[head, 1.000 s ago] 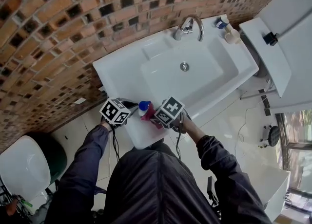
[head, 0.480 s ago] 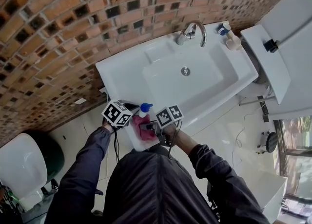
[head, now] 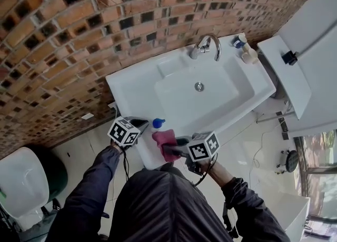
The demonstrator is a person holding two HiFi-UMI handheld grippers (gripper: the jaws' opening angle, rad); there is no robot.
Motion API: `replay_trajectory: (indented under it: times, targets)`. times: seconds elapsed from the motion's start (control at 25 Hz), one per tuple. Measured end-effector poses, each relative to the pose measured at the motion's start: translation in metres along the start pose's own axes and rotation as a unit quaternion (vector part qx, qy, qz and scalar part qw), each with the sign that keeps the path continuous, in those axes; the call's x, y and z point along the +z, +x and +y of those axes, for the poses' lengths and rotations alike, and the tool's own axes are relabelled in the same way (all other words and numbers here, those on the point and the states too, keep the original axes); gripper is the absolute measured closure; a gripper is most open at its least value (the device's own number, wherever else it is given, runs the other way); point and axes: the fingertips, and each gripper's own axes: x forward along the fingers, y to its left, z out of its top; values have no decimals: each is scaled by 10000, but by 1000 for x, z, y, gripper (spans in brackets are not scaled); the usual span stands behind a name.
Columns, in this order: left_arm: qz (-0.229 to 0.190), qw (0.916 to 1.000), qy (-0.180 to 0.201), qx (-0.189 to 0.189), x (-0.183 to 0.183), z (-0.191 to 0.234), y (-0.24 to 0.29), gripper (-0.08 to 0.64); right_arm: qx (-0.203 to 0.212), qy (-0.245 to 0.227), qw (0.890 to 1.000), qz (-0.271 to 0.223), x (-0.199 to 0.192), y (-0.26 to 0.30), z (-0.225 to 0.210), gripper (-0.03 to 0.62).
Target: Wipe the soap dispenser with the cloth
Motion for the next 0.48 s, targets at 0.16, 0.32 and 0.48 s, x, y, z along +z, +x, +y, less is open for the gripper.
replay_trajectory:
  times: [0.16,0.32,0.48]
  targets:
    - [-1038,9936,-385,207,23,-25,-49,560,-840,-1128,9873,-739,24,-39,9,499]
    - [-1906,9796,-605,216,40,-76,-99,560,-1561,-2174,9559,-1207,33,-63,18,499]
    - [-2164,9747,-505,221,41,-109,-119,560,-1677,-1988,9501,-1722,34,-74,18,499]
